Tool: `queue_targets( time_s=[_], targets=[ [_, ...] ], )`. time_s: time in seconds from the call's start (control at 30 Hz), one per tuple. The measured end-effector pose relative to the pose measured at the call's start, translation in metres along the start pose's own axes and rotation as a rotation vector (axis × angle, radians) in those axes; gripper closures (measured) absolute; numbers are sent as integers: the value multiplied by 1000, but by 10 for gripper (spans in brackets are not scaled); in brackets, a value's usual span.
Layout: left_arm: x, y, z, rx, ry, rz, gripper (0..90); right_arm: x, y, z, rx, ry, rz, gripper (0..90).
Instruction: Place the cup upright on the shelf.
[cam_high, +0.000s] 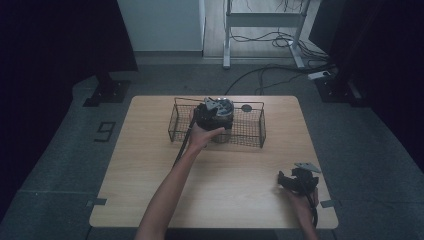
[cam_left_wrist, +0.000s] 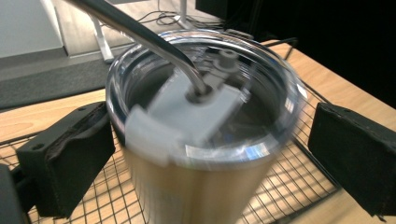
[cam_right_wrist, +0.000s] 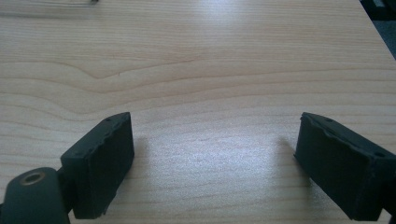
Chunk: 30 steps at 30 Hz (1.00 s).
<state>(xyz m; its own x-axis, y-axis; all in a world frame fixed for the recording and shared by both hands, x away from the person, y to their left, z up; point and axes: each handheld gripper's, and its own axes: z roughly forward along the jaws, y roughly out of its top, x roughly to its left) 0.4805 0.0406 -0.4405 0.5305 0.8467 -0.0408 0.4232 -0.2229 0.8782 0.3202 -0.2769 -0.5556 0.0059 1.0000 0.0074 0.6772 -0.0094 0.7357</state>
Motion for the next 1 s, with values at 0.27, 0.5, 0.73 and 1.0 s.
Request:
queue_targets(
  time_s=[0.27,0.5,0.73,1.0],
  targets=[
    [1,-11,-17,15,-24,9,6,0,0,0,0,-2,2,114],
    [0,-19,-29,38,-40,-20,16,0,0,0,-1,-3,1,116],
    [-8,-27,-43,59,-40,-3,28,0,0,0,-2,-3,1,117],
    [-20,-45,-66,81,-40,42,47,0,0,0,-1,-3,2,117]
  ],
)
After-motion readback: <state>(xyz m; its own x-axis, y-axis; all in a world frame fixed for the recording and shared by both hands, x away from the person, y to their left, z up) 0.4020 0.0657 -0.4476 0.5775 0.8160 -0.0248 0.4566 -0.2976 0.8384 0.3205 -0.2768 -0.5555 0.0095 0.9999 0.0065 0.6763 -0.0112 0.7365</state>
